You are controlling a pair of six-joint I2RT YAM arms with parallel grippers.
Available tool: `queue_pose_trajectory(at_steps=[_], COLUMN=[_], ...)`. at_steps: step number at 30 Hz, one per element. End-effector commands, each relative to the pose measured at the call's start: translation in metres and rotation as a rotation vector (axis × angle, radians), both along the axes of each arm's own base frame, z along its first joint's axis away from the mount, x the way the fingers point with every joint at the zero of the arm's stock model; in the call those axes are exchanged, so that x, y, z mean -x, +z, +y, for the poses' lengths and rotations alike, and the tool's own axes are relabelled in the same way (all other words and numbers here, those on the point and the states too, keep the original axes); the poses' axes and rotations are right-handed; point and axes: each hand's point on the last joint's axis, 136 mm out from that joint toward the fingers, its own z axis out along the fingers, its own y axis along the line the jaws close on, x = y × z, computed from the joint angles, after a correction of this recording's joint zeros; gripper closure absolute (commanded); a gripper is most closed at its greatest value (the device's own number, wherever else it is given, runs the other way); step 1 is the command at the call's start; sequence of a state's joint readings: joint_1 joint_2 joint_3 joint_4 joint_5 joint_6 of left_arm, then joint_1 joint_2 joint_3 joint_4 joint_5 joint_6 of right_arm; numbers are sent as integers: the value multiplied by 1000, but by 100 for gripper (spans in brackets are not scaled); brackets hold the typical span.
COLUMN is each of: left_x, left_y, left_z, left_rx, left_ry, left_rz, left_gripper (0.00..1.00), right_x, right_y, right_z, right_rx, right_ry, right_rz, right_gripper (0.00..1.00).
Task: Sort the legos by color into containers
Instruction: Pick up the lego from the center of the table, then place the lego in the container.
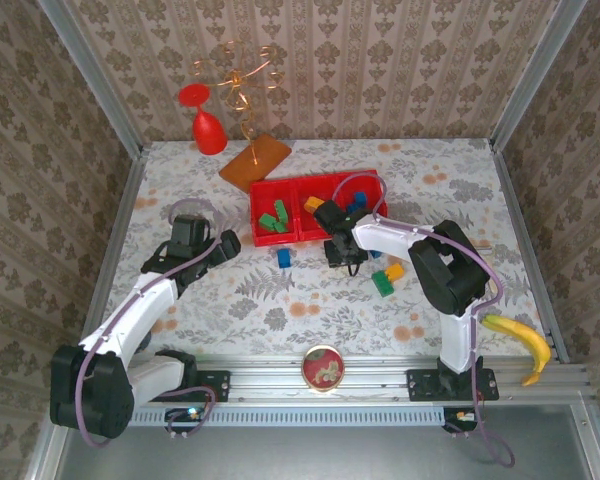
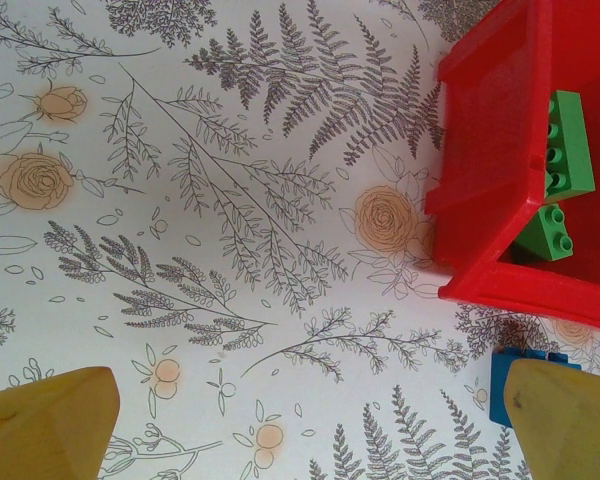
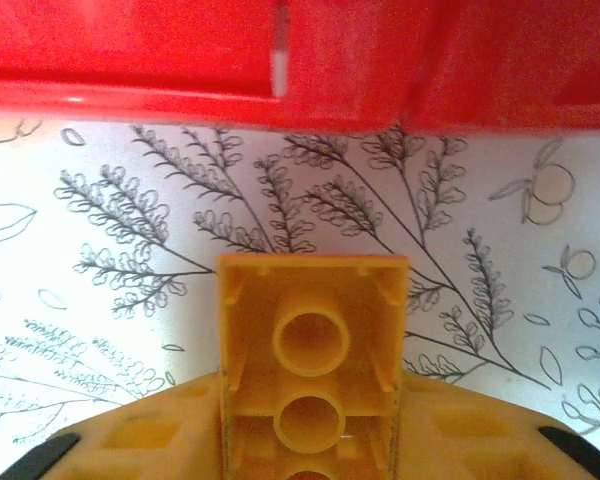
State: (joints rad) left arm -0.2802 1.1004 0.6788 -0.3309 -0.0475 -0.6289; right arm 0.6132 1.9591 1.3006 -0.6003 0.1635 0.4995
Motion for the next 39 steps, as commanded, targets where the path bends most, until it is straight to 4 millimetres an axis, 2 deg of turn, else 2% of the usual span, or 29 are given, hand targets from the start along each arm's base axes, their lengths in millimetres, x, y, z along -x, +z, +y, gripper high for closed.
queue_pose_trajectory(at_steps=[1,6,10,15,21,25,29,39], left_x=[2,2,2,1,-1,-1,-2,-2], left_y=[-2,-1,-1,1,3,3,4,4], left_z=[2,3,3,4,3,3,2,0], left_rx=[6,5,4,3,7,10,14,17], left_ry=[6,7,9,9,7,6,1,-11], left_rz=[0,-2,-3,-7,-11,-13,-16,-16], left_gripper=[0,0,0,0,0,0,0,0], right_x=[9,15,22,25,15,1,-18,-77], right_y=[-3,9,26,54,89,107,117,112], right_z=[-9,-9,-9,-8,4,17,31,53], right_rx=[29,19,7,-20,-88,-129,-142,-51], right_ry=[-10,-7,-9,-7,2,16,28,32], right_rz=[24,10,-13,-63,-136,-174,-202,-255], right_gripper=[67,79,84,85,85,84,84,82])
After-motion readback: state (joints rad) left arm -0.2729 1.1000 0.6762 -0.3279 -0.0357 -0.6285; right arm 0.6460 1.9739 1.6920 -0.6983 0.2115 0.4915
